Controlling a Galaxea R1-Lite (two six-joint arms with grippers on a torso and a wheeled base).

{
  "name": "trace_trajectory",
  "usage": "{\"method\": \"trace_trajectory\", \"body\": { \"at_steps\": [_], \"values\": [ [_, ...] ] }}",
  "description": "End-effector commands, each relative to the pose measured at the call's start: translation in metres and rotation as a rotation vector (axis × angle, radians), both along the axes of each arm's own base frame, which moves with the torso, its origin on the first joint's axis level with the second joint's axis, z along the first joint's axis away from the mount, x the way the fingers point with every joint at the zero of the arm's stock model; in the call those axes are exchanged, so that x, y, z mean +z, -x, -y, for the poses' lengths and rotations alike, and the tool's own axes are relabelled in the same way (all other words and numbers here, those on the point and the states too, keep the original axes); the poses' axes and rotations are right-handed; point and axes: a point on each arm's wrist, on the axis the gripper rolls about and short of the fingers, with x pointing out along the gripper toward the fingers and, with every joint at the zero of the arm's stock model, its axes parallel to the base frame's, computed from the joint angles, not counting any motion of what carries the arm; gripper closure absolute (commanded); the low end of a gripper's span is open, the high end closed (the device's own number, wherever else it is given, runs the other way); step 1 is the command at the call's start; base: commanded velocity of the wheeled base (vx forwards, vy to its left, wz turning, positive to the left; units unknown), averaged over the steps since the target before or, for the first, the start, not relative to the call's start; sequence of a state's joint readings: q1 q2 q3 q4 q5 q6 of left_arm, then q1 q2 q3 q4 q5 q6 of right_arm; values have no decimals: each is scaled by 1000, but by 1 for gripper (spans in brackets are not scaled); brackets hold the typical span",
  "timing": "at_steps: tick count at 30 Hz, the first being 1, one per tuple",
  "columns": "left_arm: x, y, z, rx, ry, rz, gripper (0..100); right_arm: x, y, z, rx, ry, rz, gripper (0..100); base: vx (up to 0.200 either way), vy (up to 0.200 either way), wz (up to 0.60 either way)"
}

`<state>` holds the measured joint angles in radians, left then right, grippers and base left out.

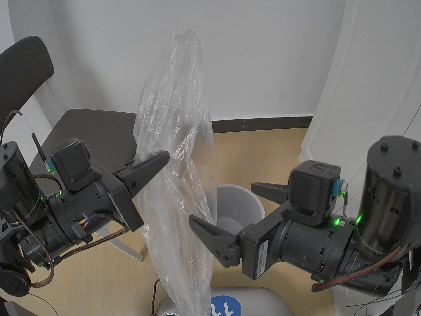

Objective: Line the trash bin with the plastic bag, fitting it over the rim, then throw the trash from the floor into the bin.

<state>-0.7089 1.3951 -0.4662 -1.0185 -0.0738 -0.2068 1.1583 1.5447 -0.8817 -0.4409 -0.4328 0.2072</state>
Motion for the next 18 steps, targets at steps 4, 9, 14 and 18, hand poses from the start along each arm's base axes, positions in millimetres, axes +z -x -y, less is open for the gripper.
{"method": "trace_trajectory", "body": {
  "at_steps": [4,9,14,18],
  "values": [
    [0,0,1,-3,-1,-2,100,-16,3,-18,37,47,-18,0,0,0,0],
    [0,1,1,-6,0,-1,100,-33,-3,-35,37,92,-43,0,0,0,0],
    [0,1,1,-6,0,-1,100,-37,-12,-47,25,98,-47,0,0,0,0],
    [0,1,0,-4,2,2,100,-42,-21,-47,-1,116,-51,0,0,0,0]
  ]
}}
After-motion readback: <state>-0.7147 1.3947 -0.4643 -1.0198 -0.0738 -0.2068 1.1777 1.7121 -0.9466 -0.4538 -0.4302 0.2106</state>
